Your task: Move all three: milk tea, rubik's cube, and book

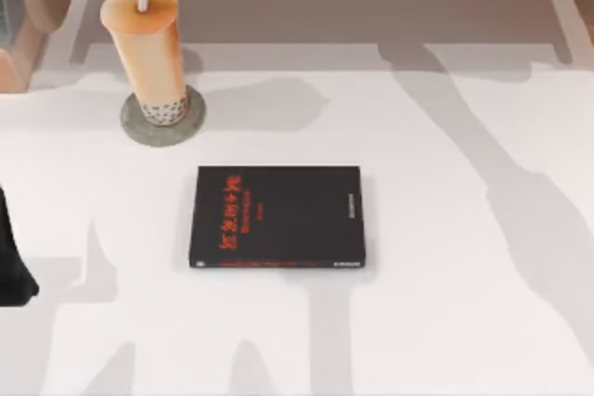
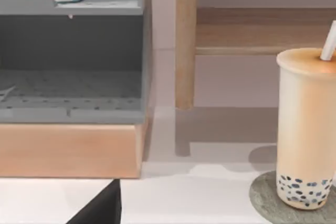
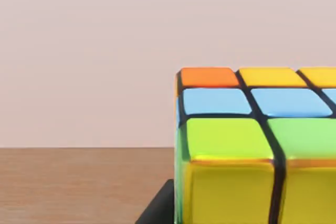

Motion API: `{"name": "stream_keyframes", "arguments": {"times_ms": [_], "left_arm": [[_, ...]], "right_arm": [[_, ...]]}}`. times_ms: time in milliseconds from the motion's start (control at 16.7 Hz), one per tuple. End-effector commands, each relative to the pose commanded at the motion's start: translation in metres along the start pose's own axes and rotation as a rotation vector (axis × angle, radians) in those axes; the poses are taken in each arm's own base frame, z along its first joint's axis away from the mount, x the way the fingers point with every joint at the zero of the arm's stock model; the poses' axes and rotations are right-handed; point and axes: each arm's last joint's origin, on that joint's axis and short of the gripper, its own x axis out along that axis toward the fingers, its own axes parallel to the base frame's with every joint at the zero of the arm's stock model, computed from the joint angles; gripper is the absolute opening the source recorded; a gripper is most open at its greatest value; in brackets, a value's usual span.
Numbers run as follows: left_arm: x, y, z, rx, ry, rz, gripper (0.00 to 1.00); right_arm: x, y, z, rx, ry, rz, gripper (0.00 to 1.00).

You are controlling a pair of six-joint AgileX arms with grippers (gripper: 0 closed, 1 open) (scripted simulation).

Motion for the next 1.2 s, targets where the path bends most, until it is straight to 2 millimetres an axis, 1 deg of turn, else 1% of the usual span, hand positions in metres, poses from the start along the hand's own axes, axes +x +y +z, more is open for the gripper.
{"name": "stream_keyframes", "arguments": {"times_ms": [120,180,420,1200], "left_arm": [[0.000,0.000,0.000,0.000,0.000,0.000,1.00],[0.000,0.000,0.000,0.000,0.000,0.000,1.00],[0.000,0.000,0.000,0.000,0.000,0.000,1.00],[0.000,0.000,0.000,0.000,0.000,0.000,1.00]], "right_arm": [[0.013,0.001,-0.020,-0.020,0.066,-0.028,0.00],[0.015,0.001,-0.026,-0.025,0.083,-0.037,0.00],[0.016,0.001,-0.027,-0.026,0.086,-0.038,0.00],[0.016,0.001,-0.027,-0.026,0.086,-0.038,0.98]]}}
